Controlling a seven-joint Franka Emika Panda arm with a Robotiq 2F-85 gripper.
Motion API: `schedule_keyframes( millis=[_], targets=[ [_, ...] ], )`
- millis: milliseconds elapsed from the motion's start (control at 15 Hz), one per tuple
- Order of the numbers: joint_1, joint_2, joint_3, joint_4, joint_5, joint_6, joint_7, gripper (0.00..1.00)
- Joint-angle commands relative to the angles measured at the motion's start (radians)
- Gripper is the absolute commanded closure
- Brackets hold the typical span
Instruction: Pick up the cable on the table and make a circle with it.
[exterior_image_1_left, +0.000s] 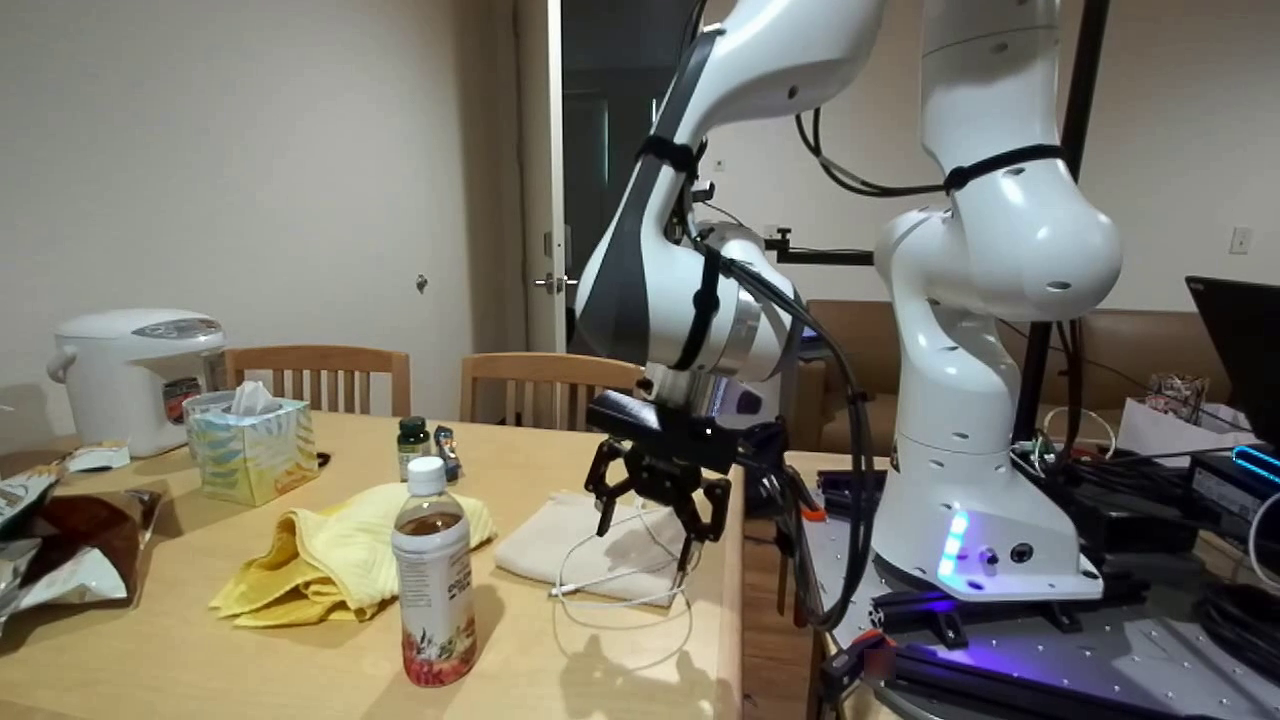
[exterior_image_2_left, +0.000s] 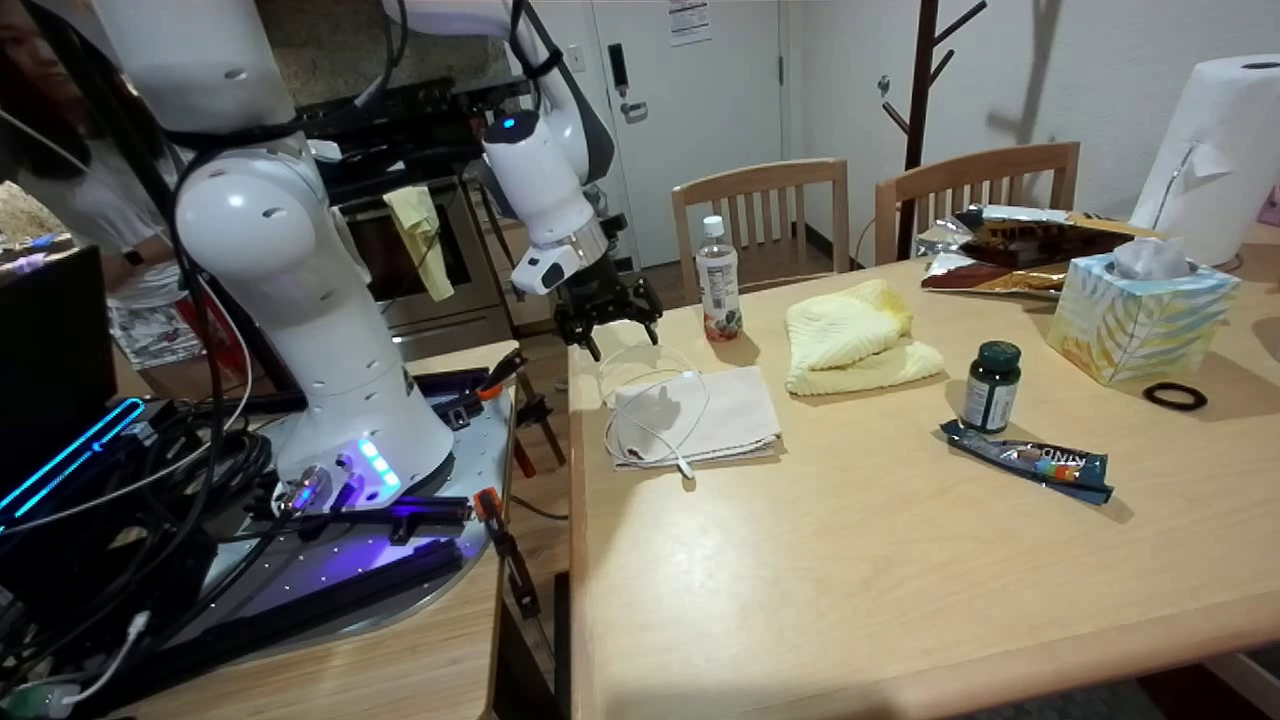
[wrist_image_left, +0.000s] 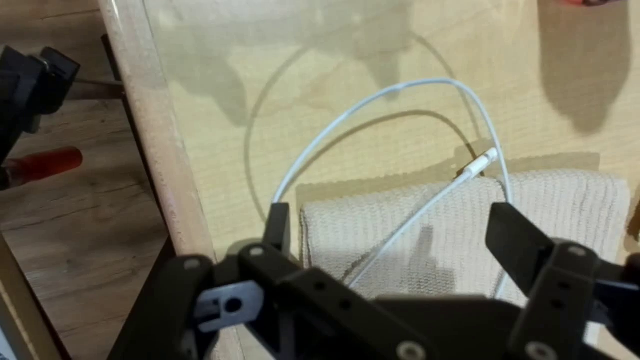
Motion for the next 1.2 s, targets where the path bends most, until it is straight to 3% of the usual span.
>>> schedule_keyframes(
  millis=[0, 333, 400, 600, 667, 733, 1133],
  targets=[
    [-0.032, 0.020, 0.008, 0.000, 0.043, -0.010, -0.068, 0.00],
    [-0.033, 0.134, -0.024, -0.004, 0.013, 0.018, -0.039, 0.00],
    [-0.082, 0.154, 0.015, -0.004, 0.018, 0.025, -0.057, 0.00],
    [-0.149, 0.207, 0.047, -0.005, 0.028, 0.043, -0.094, 0.00],
    [-0.175, 0.212, 0.063, -0.005, 0.036, 0.051, -0.116, 0.08],
    [-0.205, 0.224, 0.082, -0.005, 0.038, 0.054, -0.140, 0.28],
    [-0.359, 0.197, 0.208, 0.004, 0.126, 0.128, -0.308, 0.66]
  ],
)
